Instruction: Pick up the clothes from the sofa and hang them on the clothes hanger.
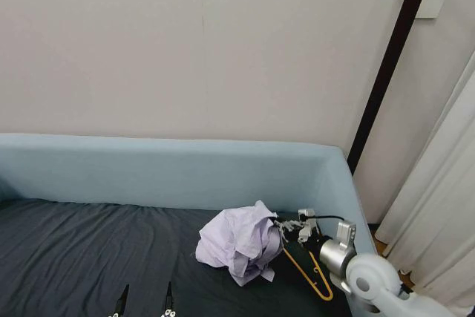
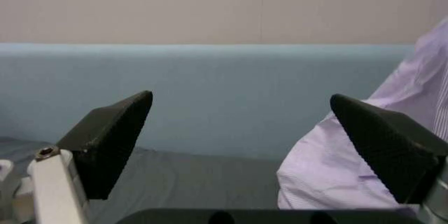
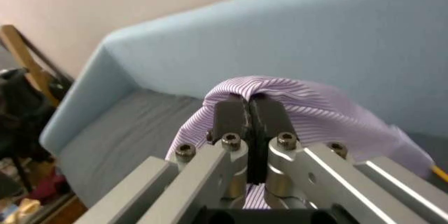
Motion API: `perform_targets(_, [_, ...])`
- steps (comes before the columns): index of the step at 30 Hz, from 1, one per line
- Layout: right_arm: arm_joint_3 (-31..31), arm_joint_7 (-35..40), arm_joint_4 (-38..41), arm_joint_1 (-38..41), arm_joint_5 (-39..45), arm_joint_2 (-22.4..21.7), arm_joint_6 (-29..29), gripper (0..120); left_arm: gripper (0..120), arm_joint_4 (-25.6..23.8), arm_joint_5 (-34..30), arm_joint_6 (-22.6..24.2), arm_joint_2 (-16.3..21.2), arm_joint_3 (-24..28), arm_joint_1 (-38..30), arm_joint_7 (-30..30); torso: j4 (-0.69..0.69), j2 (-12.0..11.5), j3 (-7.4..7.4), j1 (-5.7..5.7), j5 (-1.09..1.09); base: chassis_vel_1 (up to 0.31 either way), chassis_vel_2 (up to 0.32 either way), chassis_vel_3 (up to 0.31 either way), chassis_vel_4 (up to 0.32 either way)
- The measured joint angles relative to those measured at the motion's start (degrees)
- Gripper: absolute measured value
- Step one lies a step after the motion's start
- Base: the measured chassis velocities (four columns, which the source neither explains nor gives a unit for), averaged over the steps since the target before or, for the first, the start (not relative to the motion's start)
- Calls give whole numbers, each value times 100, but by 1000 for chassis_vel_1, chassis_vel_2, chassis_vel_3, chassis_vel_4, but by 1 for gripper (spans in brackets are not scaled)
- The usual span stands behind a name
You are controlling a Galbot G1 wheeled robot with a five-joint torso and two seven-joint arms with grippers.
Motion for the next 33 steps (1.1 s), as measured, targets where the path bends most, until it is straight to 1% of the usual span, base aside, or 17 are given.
perform_targets(3, [138, 317, 473, 309, 543, -157, -46, 0, 100, -35, -5, 0, 25, -3, -11, 4, -1, 0, 0, 0, 0, 0, 0, 0, 0])
perform_targets(4, [138, 317, 473, 309, 543, -157, -46, 0, 100, -35, -5, 0, 25, -3, -11, 4, -1, 0, 0, 0, 0, 0, 0, 0, 0])
perform_targets(8, [270, 957, 1011, 958, 1329, -283, -23, 0, 100, -66, -6, 1, 67, 2, -25, 19, 0, 0, 0, 0, -1, 0, 0, 0, 0])
perform_targets(9, [270, 957, 1011, 958, 1329, -283, -23, 0, 100, -66, -6, 1, 67, 2, -25, 19, 0, 0, 0, 0, -1, 0, 0, 0, 0])
perform_targets(13, [461, 1619, 1602, 1473, 2242, -436, 34, 0, 100, -81, -42, 5, 111, -15, -45, 20, 1, 0, 0, 0, -1, 0, 0, 0, 0])
perform_targets(16, [524, 1744, 1827, 1525, 2457, -493, 38, 0, 100, -81, -56, 5, 117, -27, -52, 18, -1, 0, 0, 0, -1, 0, 0, 0, 0])
perform_targets(19, [663, 2104, 2380, 1593, 2959, -600, 107, 0, 100, -80, -99, 5, 118, -45, -54, 16, -1, 0, 0, 0, -1, 0, 0, 0, 0])
perform_targets(23, [843, 2221, 2585, 1581, 3259, -685, 151, 0, 100, -80, -127, -6, 111, -70, -44, 16, 0, 0, 0, 0, -1, 0, 0, 0, 0])
perform_targets(26, [875, 2215, 2624, 1499, 3282, -703, 153, 0, 100, -77, -196, -38, 99, -97, -38, 15, -1, 0, 0, 0, 0, 0, 0, 0, 0])
perform_targets(29, [680, 2214, 2595, 1285, 3087, -490, 144, 0, 100, -49, -325, -74, 87, -147, -25, 12, -1, 0, 0, 0, -1, 0, 0, 0, 0])
perform_targets(30, [680, 2214, 2595, 1285, 3087, -490, 144, 0, 100, -49, -325, -74, 87, -147, -25, 12, -1, 0, 0, 0, -1, 0, 0, 0, 0])
perform_targets(31, [438, 2224, 2453, 1137, 2833, -213, 110, 0, 100, -37, -377, -83, 85, -188, -16, 5, 0, 0, 0, 0, -2, 0, 0, 0, 0])
perform_targets(32, [323, 2256, 2371, 1083, 2714, -77, 88, 0, 100, -34, -398, -86, 84, -206, -11, 3, 0, 0, 0, 0, -2, 0, 0, 0, 0])
perform_targets(33, [-19, 2350, 2114, 981, 2379, 287, 51, 0, 100, -32, -443, -89, 73, -247, 0, -1, 0, 0, 0, 0, -1, 0, 0, 0, 0])
